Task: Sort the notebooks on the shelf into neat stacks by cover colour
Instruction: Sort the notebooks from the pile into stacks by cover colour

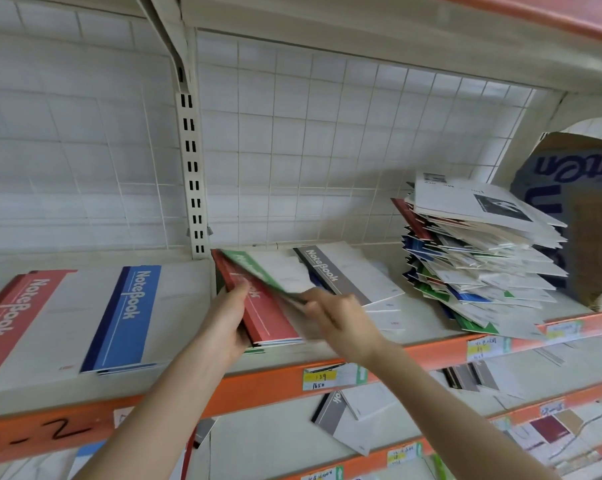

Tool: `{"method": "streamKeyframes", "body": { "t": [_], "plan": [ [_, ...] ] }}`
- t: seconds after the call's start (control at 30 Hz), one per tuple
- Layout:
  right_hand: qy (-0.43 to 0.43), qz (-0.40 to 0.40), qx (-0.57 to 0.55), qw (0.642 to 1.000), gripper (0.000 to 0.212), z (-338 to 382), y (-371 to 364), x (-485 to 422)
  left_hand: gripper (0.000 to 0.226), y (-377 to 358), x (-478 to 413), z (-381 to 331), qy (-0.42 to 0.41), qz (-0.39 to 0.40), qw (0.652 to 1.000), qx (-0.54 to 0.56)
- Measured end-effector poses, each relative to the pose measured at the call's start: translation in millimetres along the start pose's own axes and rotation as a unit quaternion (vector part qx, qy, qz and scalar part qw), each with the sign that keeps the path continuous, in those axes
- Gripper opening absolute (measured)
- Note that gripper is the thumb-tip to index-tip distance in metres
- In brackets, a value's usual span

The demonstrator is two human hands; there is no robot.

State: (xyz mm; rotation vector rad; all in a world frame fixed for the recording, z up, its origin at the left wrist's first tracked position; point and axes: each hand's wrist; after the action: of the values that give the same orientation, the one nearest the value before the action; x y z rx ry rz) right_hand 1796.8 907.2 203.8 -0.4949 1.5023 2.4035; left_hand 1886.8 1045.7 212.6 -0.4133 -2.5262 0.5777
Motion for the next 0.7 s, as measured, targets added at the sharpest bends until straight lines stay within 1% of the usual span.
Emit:
{"method": "streamKeyframes", "body": {
  "t": [0.07,0.1,0.2,0.27,0.3,0.37,0.4,0.47,0.5,0.57,0.63,0.7],
  "plan": [
    [0.081,-0.016,0.034,0.996,0.045,13,-9,2,0.036,-1,-3,2,-0.009,0.012,0.999,0.035],
    [0.099,-0.026,0.042,0.994,0.051,14,-13,3,0.035,-1,-3,2,-0.015,0.018,0.999,0.036],
    [0.117,-0.012,0.032,0.993,0.066,7,-14,-1,0.028,2,-4,2,-0.034,0.018,0.999,0.003],
    [0.128,0.028,0.017,0.991,0.067,1,-15,-1,0.028,2,-4,2,-0.042,-0.005,0.998,-0.041],
    [0.117,0.054,-0.014,0.992,0.068,-3,-15,-1,0.030,2,-4,2,-0.046,-0.018,0.997,-0.062],
    [0.054,0.097,-0.079,0.991,0.063,-13,-8,-4,0.028,2,-3,1,-0.048,-0.024,0.995,-0.082],
    [0.018,0.102,-0.073,0.992,0.057,-22,-4,-7,0.025,3,-2,-1,-0.047,-0.023,0.995,-0.086],
    [-0.068,0.095,0.014,0.993,0.040,-46,6,-16,0.021,6,1,-5,-0.047,-0.021,0.995,-0.091],
    [-0.113,0.093,0.060,0.987,0.035,-58,11,-19,0.020,8,2,-8,-0.047,-0.020,0.994,-0.092],
    [-0.170,0.095,0.088,0.977,0.034,-79,17,-22,0.019,13,3,-12,-0.051,-0.021,0.994,-0.094],
    [-0.193,0.123,0.090,0.969,0.039,-90,20,-24,0.018,17,3,-15,-0.052,-0.025,0.994,-0.095],
    [-0.210,0.157,0.120,0.958,0.044,-93,20,-26,0.017,20,4,-16,-0.049,-0.026,0.994,-0.095]
  ]
}}
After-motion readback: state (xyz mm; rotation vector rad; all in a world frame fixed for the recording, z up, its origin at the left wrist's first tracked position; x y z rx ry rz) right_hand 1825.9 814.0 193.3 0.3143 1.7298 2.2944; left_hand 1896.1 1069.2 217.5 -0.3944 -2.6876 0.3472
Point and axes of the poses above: each hand's wrist, its own x-axis away from the middle knuckle, its own y-axis out of the back of the hand, z = x × y, and after that the axes turned 4 degrees about x, right-handed
